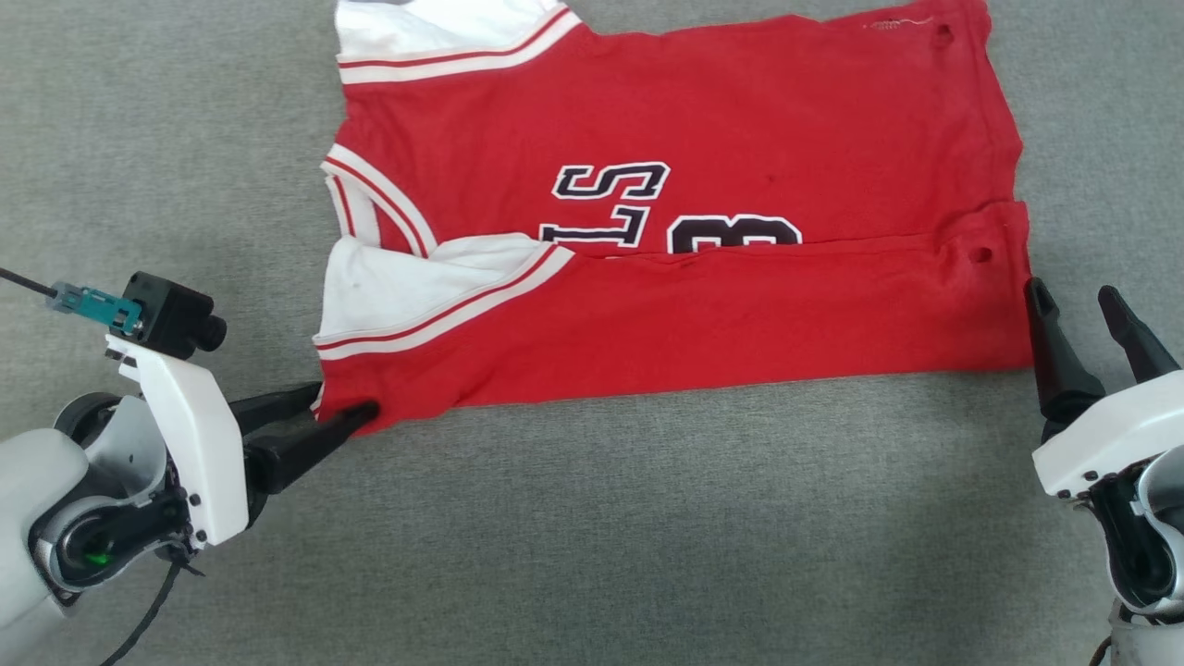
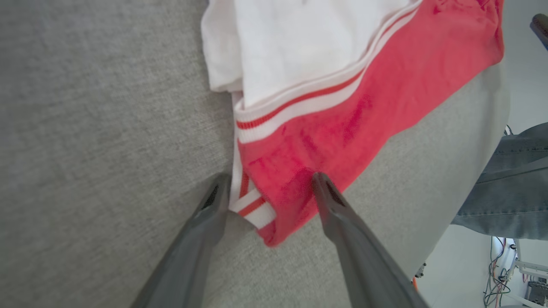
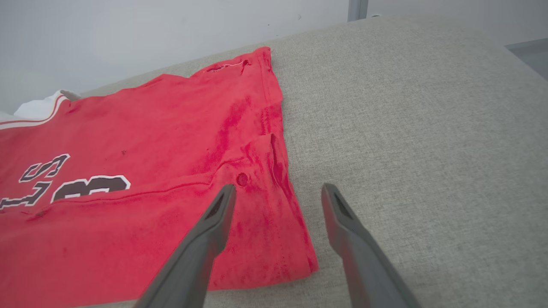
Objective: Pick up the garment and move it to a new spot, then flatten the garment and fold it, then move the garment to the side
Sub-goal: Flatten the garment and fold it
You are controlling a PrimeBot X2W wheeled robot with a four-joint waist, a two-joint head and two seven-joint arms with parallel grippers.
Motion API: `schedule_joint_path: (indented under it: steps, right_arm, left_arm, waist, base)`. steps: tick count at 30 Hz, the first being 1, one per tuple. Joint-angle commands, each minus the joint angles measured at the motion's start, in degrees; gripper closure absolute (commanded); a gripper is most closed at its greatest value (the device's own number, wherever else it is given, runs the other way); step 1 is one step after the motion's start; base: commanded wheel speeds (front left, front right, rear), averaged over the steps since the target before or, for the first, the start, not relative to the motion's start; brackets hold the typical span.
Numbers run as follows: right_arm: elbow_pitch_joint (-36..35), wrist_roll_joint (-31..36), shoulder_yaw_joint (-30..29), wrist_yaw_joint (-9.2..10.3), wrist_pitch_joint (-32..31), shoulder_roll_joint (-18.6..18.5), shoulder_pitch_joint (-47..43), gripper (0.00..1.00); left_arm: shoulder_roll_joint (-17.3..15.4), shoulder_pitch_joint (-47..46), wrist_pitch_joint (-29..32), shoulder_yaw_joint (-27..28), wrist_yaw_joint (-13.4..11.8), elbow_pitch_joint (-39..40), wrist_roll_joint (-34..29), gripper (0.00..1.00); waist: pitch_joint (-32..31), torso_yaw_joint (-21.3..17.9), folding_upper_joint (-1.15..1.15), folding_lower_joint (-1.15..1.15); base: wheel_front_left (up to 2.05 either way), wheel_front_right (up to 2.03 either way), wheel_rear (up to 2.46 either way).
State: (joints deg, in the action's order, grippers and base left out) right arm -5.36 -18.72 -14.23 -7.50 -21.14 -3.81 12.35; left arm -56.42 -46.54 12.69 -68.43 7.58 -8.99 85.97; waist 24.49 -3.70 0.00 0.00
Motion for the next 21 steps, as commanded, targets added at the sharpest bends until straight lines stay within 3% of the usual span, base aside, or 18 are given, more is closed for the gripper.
schedule_joint_path:
  steps: [1,4,9,17,20,21]
  right_arm:
    - [-0.3,-0.3,0.2,0.01,0.3,0.3,-0.1,0.00]
    - [-0.6,-0.1,0.3,0.01,-0.2,0.2,0.0,0.00]
    - [-0.6,1.1,1.3,0.01,-3.1,-1.6,0.5,0.00]
    - [2.3,2.2,5.6,0.02,-17.5,-7.6,2.1,0.00]
    - [5.8,2.2,5.9,0.02,-20.6,-8.1,4.3,0.00]
    - [6.9,2.2,6.3,0.02,-21.6,-8.5,4.6,0.22]
  left_arm:
    - [1.6,1.2,2.2,-2.3,-0.2,-0.5,1.2,0.46]
    - [1.9,1.0,3.3,-2.7,-0.2,0.0,2.1,1.00]
    - [1.4,0.4,2.6,-2.3,-0.2,0.7,2.2,1.00]
    - [2.8,-1.1,0.5,-2.4,-0.2,2.2,1.3,1.00]
    - [3.6,-1.6,0.0,-2.5,-0.2,2.2,1.1,1.00]
    - [4.0,-1.7,-0.3,-2.6,-0.2,2.2,1.1,1.00]
  waist:
    - [0.5,-0.8,0.00,0.00]
    - [0.8,-1.2,0.00,0.00]
    - [1.0,-1.4,0.00,0.00]
    - [1.2,0.6,0.00,0.00]
    - [1.3,1.5,0.00,0.00]
    - [1.2,1.8,0.00,0.00]
  base:
    - [0.00,0.00,0.00]
    - [0.00,0.00,0.00]
    - [0.00,0.00,0.00]
    - [0.00,0.00,0.00]
    - [0.00,0.00,0.00]
    - [0.00,0.00,0.00]
